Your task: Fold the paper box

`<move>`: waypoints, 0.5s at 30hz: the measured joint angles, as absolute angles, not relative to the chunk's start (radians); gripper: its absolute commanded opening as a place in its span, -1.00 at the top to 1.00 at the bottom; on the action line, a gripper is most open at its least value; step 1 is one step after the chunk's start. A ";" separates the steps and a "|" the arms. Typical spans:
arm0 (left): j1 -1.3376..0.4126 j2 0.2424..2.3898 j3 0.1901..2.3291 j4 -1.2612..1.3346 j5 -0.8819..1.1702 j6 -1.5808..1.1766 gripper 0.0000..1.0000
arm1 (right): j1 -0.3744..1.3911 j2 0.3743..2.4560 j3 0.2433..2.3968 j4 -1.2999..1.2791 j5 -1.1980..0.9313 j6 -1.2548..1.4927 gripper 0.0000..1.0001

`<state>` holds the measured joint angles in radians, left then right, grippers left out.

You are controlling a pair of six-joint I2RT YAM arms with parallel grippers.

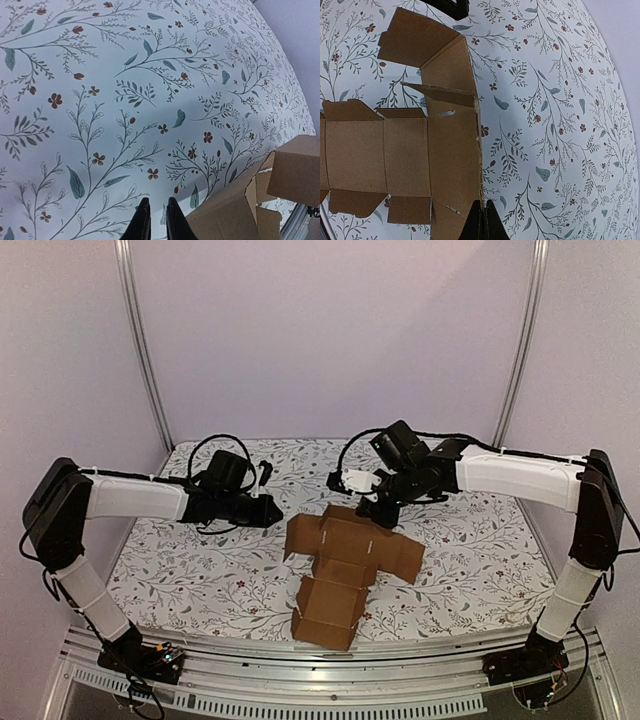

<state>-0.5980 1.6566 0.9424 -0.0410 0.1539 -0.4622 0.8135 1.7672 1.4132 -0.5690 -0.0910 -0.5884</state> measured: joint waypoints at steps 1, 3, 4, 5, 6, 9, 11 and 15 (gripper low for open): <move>-0.598 1.670 0.942 -0.030 0.176 -0.465 0.77 | 0.814 1.763 1.406 -0.565 -0.091 -0.588 1.00; -0.598 1.689 0.942 -0.008 0.216 -0.469 0.77 | 0.814 1.759 1.396 -0.559 -0.088 -0.588 1.00; -0.598 1.697 0.941 0.008 0.236 -0.472 0.76 | 0.814 1.759 1.394 -0.557 -0.085 -0.588 1.00; -0.598 1.702 0.939 0.023 0.257 -0.476 0.77 | 0.814 1.759 1.394 -0.553 -0.083 -0.588 1.00; -0.598 1.704 0.935 0.041 0.277 -0.480 0.77 | 0.814 1.759 1.394 -0.551 -0.081 -0.587 1.00; -0.598 1.708 0.918 0.097 0.336 -0.490 0.77 | 0.814 1.759 1.394 -0.546 -0.077 -0.583 1.00; -0.598 1.718 0.908 0.134 0.369 -0.498 0.77 | 0.814 1.759 1.394 -0.542 -0.074 -0.579 1.00; -0.598 1.735 0.878 0.192 0.424 -0.514 0.78 | 0.814 1.759 1.394 -0.534 -0.057 -0.568 1.00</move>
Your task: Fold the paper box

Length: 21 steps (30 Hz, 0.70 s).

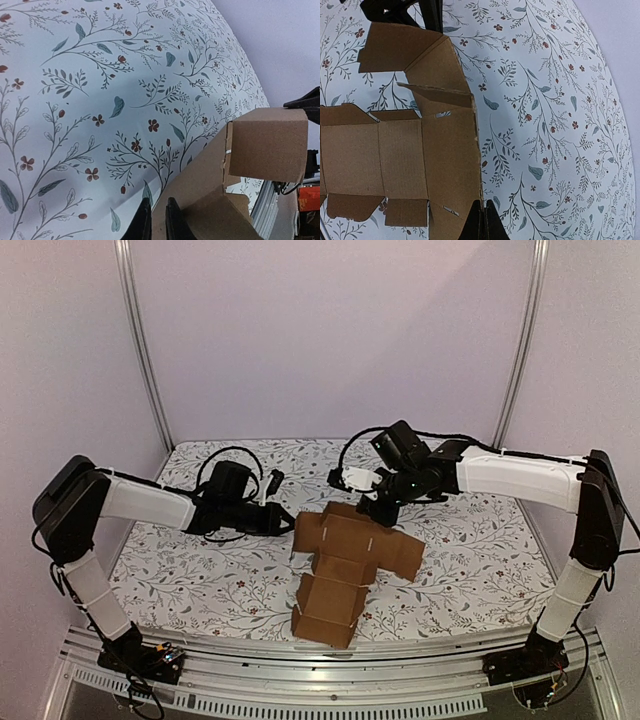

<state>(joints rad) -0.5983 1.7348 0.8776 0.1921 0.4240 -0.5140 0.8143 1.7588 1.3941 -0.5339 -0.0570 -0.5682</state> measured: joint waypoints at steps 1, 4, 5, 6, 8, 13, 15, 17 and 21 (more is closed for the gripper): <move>-0.599 1.736 0.871 0.200 0.434 -0.517 0.77 | 0.815 1.759 1.394 -0.531 -0.053 -0.565 1.00; -0.605 1.736 0.855 0.222 0.450 -0.522 0.78 | 0.816 1.759 1.393 -0.524 -0.041 -0.558 1.00; -0.606 1.736 0.851 0.228 0.456 -0.524 0.78 | 0.817 1.759 1.391 -0.515 -0.036 -0.556 1.00; -0.608 1.736 0.849 0.231 0.459 -0.525 0.78 | 0.817 1.759 1.385 -0.502 -0.034 -0.553 1.00; -0.614 1.734 0.840 0.242 0.464 -0.527 0.78 | 0.818 1.759 1.364 -0.475 -0.029 -0.546 1.00; -0.631 1.733 0.832 0.250 0.465 -0.528 0.78 | 0.820 1.758 1.309 -0.434 0.012 -0.538 1.00; -0.638 1.732 0.832 0.251 0.466 -0.529 0.78 | 0.823 1.755 1.300 -0.421 0.025 -0.536 1.00; -0.644 1.732 0.832 0.252 0.466 -0.529 0.79 | 0.830 1.748 1.290 -0.405 0.044 -0.535 1.00; -0.654 1.726 0.831 0.255 0.468 -0.529 0.80 | 0.847 1.730 1.260 -0.371 0.081 -0.535 1.00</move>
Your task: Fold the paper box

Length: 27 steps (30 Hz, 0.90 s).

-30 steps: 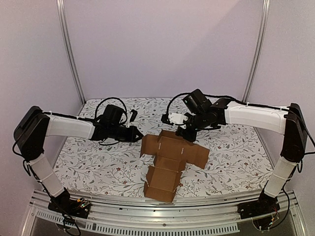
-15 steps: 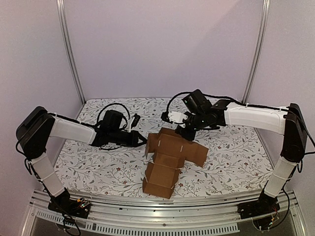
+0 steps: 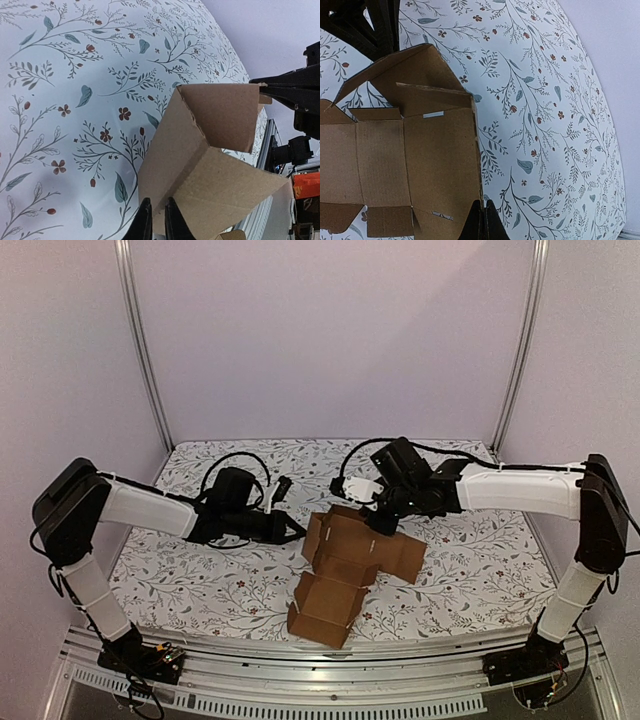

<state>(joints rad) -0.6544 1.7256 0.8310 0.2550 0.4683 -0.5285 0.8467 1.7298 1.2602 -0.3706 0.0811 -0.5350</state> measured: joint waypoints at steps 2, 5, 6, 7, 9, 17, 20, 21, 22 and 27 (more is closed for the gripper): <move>-0.661 1.721 0.831 0.257 0.468 -0.529 0.80 | 0.855 1.724 1.244 -0.351 0.100 -0.535 1.00; -0.669 1.715 0.828 0.260 0.471 -0.529 0.81 | 0.871 1.713 1.210 -0.313 0.126 -0.538 1.00; -0.671 1.713 0.825 0.265 0.472 -0.528 0.81 | 0.877 1.708 1.196 -0.300 0.137 -0.540 1.00; -0.672 1.711 0.821 0.267 0.472 -0.528 0.81 | 0.884 1.703 1.183 -0.288 0.148 -0.542 1.00; -0.673 1.708 0.815 0.270 0.474 -0.528 0.82 | 0.899 1.694 1.159 -0.263 0.175 -0.549 1.00; -0.678 1.692 0.778 0.289 0.488 -0.529 0.84 | 0.964 1.661 1.076 -0.154 0.294 -0.601 1.00; -0.680 1.692 0.767 0.295 0.492 -0.529 0.85 | 0.983 1.658 1.055 -0.118 0.337 -0.623 1.00; -0.681 1.692 0.765 0.296 0.494 -0.529 0.85 | 0.989 1.657 1.049 -0.105 0.352 -0.631 1.00; -0.682 1.692 0.763 0.298 0.495 -0.529 0.85 | 0.996 1.657 1.042 -0.094 0.368 -0.639 1.00; -0.687 1.692 0.762 0.303 0.505 -0.529 0.86 | 1.032 1.657 1.017 -0.031 0.441 -0.678 1.00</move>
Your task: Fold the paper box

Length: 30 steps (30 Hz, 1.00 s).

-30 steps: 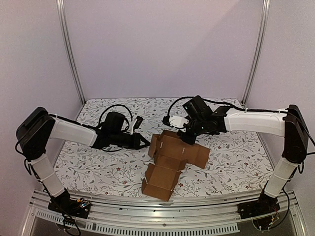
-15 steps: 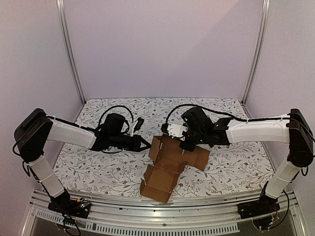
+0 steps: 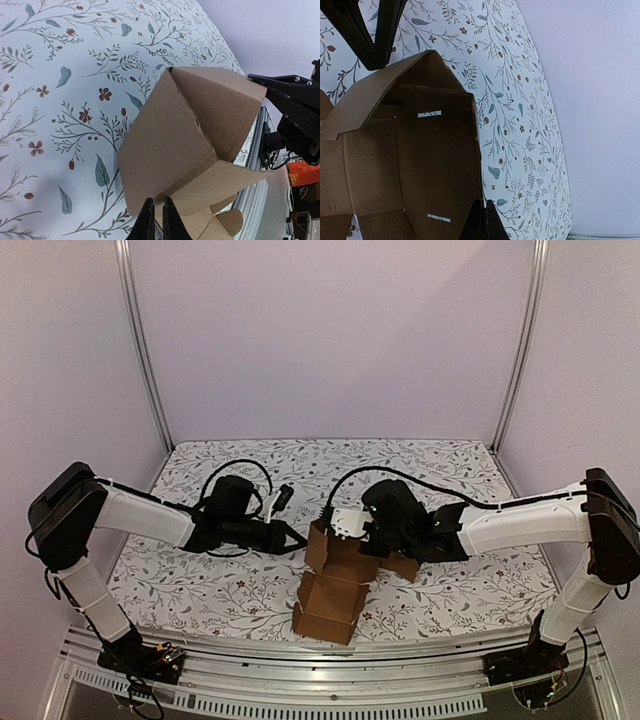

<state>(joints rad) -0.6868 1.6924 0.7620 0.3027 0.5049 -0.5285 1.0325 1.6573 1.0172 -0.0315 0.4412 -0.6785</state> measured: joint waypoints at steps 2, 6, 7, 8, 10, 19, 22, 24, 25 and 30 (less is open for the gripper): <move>-0.690 1.692 0.762 0.303 0.506 -0.529 0.86 | 1.045 1.657 1.011 -0.005 0.467 -0.697 1.00; -0.696 1.692 0.762 0.303 0.506 -0.528 0.85 | 1.069 1.657 0.992 0.050 0.519 -0.730 1.00; -0.698 1.692 0.762 0.303 0.506 -0.528 0.85 | 1.074 1.657 0.987 0.060 0.527 -0.735 1.00; -0.700 1.692 0.762 0.303 0.506 -0.528 0.85 | 1.078 1.657 0.983 0.069 0.538 -0.743 1.00; -0.704 1.692 0.762 0.303 0.505 -0.525 0.83 | 1.085 1.657 0.977 0.082 0.553 -0.753 1.00; -0.733 1.692 0.762 0.302 0.495 -0.501 0.79 | 1.096 1.658 0.967 0.117 0.593 -0.766 1.00; -0.749 1.692 0.763 0.300 0.482 -0.490 0.74 | 1.099 1.658 0.964 0.120 0.594 -0.764 1.00; -0.762 1.692 0.768 0.292 0.463 -0.479 0.68 | 1.104 1.658 0.961 0.121 0.594 -0.762 1.00; -0.768 1.692 0.770 0.287 0.453 -0.473 0.66 | 1.106 1.660 0.960 0.121 0.595 -0.760 1.00; -0.793 1.692 0.779 0.260 0.379 -0.445 0.55 | 1.113 1.676 0.952 0.125 0.601 -0.756 1.00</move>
